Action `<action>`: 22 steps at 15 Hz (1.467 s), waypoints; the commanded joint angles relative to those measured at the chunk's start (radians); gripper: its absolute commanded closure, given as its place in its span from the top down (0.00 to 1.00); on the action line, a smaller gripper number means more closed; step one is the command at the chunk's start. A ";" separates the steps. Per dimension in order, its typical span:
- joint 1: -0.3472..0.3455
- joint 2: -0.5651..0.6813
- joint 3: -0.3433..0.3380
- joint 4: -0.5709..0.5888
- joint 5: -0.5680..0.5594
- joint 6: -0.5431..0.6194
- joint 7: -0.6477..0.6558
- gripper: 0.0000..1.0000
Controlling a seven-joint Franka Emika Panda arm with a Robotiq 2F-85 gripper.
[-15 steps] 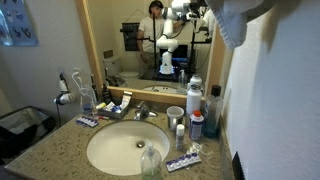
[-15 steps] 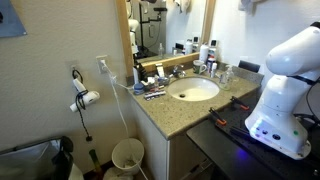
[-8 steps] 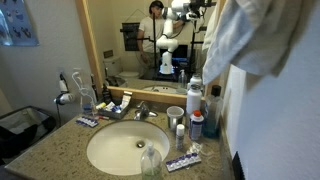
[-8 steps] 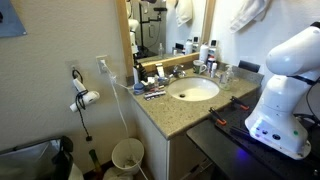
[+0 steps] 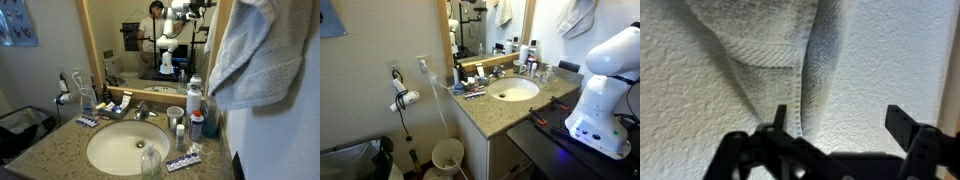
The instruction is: Pick the cloth and hang it on the wall
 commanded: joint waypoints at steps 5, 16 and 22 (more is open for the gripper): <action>0.023 -0.045 0.051 -0.066 0.052 -0.017 -0.011 1.00; 0.114 -0.162 0.251 -0.160 0.340 -0.054 -0.217 1.00; 0.176 -0.170 0.388 -0.148 0.524 -0.152 -0.326 1.00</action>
